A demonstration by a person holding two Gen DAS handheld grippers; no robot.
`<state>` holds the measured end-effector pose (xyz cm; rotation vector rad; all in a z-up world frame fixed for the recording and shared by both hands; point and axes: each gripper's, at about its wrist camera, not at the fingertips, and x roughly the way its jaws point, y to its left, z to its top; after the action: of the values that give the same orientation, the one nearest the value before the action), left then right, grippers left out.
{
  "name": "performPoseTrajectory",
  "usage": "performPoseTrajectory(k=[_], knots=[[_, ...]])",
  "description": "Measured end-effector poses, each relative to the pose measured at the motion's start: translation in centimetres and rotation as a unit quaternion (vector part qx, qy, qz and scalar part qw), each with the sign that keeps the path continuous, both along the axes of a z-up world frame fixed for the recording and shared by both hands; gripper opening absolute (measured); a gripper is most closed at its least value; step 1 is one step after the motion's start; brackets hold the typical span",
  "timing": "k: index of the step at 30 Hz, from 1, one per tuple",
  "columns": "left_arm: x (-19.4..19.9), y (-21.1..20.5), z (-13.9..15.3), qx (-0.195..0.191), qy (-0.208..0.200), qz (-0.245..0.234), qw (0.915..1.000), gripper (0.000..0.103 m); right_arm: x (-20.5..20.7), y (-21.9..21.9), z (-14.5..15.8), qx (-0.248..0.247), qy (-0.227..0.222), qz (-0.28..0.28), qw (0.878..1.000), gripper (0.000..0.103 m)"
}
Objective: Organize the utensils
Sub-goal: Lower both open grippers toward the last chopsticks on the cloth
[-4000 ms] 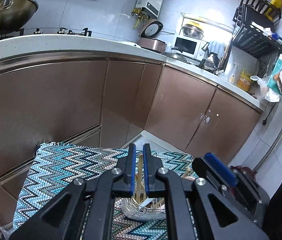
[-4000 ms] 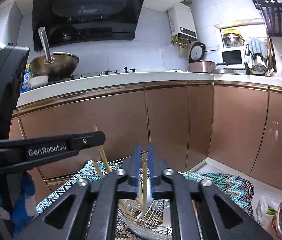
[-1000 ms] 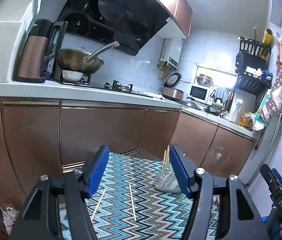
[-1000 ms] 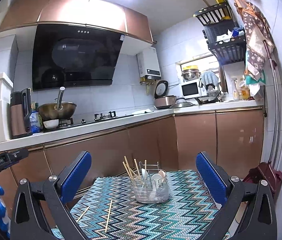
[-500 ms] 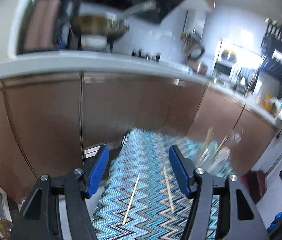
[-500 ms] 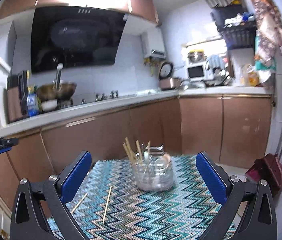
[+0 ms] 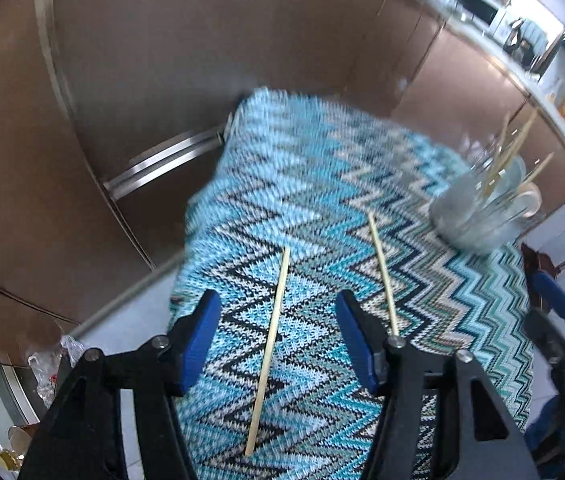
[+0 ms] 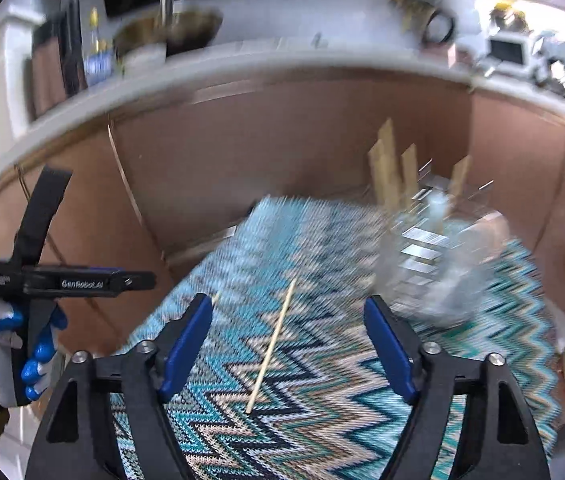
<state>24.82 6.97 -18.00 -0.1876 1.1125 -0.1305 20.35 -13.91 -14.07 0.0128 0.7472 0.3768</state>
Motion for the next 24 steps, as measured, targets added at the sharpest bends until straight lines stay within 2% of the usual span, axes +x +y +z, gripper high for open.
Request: performPoseTrajectory(k=[4, 7, 12, 18, 24], knots=[[2.9, -0.4, -2.3, -0.001, 0.051, -0.011, 0.9986, 0.046, 4.2, 2.3, -3.4, -0.004, 0.07, 0.029, 0.997, 0.056], [4.6, -0.5, -3.9, -0.004, 0.084, -0.022, 0.9962, 0.041, 7.0, 3.0, -5.2, 0.004, 0.113, 0.034, 0.993, 0.051], [6.5, -0.8, -5.3, -0.015, 0.111, -0.037, 0.993, 0.031, 11.5, 3.5, -7.7, 0.003, 0.18, 0.035, 0.983, 0.049], [7.7, -1.2, -6.2, -0.023, 0.131, -0.043, 0.9901, 0.023, 14.5, 3.8, -9.1, -0.013, 0.216, 0.035, 0.976, 0.042], [7.9, -1.3, -6.7, -0.022, 0.138, -0.051, 0.9889, 0.018, 15.8, 4.6, -10.1, -0.028, 0.239, 0.041, 0.97, 0.033]])
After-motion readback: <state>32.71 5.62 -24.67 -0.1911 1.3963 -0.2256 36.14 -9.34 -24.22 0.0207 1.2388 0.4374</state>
